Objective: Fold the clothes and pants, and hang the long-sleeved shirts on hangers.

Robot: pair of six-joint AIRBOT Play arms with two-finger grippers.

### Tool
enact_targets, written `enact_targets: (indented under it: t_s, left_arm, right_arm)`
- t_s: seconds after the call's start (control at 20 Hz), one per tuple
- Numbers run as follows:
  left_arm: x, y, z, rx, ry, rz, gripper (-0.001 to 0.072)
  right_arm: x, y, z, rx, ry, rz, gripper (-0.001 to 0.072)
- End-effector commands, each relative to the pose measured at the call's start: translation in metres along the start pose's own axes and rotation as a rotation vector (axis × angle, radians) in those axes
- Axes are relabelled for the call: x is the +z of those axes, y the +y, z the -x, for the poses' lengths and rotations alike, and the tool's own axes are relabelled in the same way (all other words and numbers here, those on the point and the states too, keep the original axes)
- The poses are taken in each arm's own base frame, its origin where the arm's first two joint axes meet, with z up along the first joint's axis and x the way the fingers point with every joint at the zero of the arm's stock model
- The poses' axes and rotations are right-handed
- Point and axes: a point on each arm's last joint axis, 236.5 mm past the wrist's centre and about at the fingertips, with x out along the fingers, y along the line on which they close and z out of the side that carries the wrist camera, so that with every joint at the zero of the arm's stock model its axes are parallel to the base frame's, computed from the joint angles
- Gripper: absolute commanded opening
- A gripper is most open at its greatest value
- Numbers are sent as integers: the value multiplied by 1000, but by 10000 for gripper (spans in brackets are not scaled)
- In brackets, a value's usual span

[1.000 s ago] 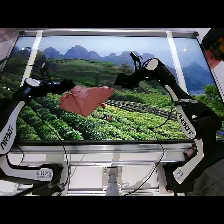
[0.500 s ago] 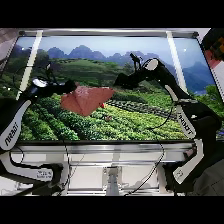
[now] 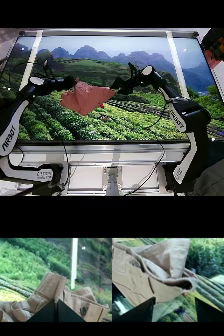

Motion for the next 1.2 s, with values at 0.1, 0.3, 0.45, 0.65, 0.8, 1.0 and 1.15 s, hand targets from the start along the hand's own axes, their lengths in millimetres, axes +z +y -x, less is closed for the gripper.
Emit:
enact_targets:
  t_s: [0.1, 0.3, 0.45, 0.65, 0.8, 1.0, 1.15]
  left_arm:
    - [2, -2, 2, -3, -5, -3, 18]
    - [2, -2, 2, -3, -6, -3, 18]
    - [2, -2, 2, -3, -6, -16, 17]
    - [2, -2, 2, -2, -5, -58, 18]
    - [2, -2, 2, -2, -5, -59, 18]
    - [0, -3, 2, -6, 1, -59, 18]
    - [-4, -5, 2, -15, 17, -59, 18]
  right_arm:
    - [1, 5, -25, 42, -14, -43, 445]
    - [9, 8, -30, 36, -60, -31, 335]
    - [9, 6, -29, 31, -59, -29, 40]
    - [1, 1, -28, 13, -22, -20, 324]
    - [-5, -12, -13, -12, 39, -34, 550]
    - [17, -29, 19, 1, 11, -107, 550]
    - [27, -23, 26, 48, -15, -131, 548]
